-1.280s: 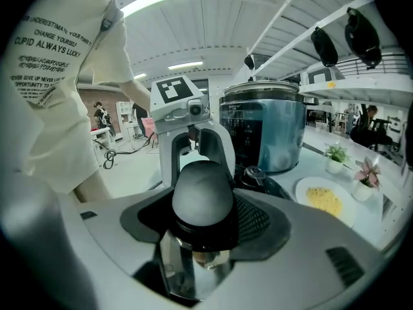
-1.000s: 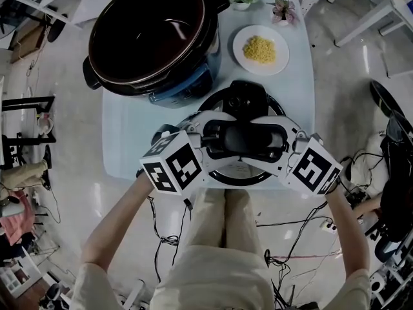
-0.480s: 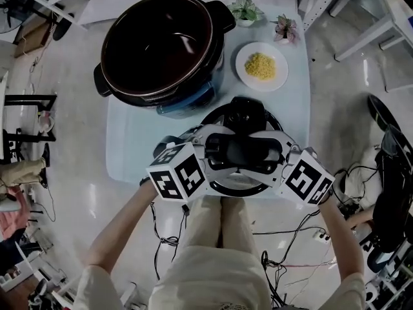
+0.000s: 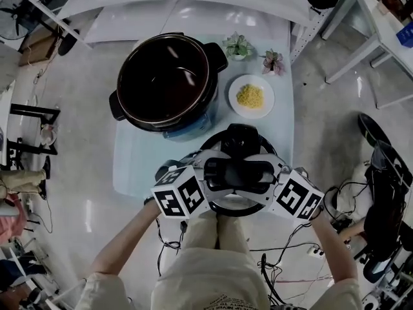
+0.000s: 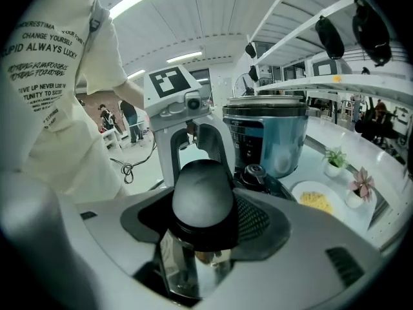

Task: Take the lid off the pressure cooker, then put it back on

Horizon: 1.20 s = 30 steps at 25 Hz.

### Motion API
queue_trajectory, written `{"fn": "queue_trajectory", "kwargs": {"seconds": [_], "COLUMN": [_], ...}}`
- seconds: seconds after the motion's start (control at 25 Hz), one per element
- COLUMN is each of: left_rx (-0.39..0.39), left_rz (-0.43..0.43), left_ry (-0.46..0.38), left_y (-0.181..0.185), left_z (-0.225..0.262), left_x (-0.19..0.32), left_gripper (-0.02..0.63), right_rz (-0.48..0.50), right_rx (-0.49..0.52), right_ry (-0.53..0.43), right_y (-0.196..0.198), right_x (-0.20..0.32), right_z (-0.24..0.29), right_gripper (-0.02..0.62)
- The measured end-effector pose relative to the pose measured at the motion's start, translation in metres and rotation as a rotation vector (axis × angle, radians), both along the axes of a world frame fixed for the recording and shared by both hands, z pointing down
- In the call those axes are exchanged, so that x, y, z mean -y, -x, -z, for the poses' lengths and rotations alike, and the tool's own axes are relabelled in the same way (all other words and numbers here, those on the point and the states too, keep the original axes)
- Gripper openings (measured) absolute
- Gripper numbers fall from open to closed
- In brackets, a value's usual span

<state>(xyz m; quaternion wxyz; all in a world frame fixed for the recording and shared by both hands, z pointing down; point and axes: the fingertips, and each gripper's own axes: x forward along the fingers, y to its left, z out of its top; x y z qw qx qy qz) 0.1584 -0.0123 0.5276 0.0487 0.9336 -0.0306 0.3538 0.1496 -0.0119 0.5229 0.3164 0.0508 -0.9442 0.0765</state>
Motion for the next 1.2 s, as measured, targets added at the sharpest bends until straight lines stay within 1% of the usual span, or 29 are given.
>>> {"fn": "queue_trajectory", "kwargs": {"seconds": [0.12,0.28,0.36,0.92,1.08,1.2], "left_rx": [-0.007,0.013,0.012,0.003,0.001,0.003], "left_rz": [-0.008,-0.069,-0.081,-0.047,-0.063,-0.069], "left_ry": [-0.011,-0.025,-0.034,-0.141,-0.14,-0.156], "left_y": [-0.004,-0.009,-0.012,-0.013,-0.012,-0.01], "left_z": [0.015,0.032,0.043,0.101,0.112,0.122], "left_x": [0.0,-0.005,-0.007,0.007,0.008,0.011], "left_gripper": [0.288,0.288,0.288,0.288,0.288,0.288], "right_rz": [-0.011,-0.069,-0.081,-0.041,-0.051,-0.052], "right_rx": [0.003,0.021,0.027,0.015,0.035,0.042], "right_ry": [-0.012,-0.023,-0.031,-0.133,-0.13,-0.143], "right_y": [-0.004,-0.009,-0.012,-0.014,-0.012,-0.01], "right_x": [0.0,-0.005,-0.006,0.007,0.008,0.012], "right_z": [0.016,0.034,0.044,0.102,0.113,0.123], "right_gripper": [0.276,0.276,0.276,0.276,0.276,0.276]}}
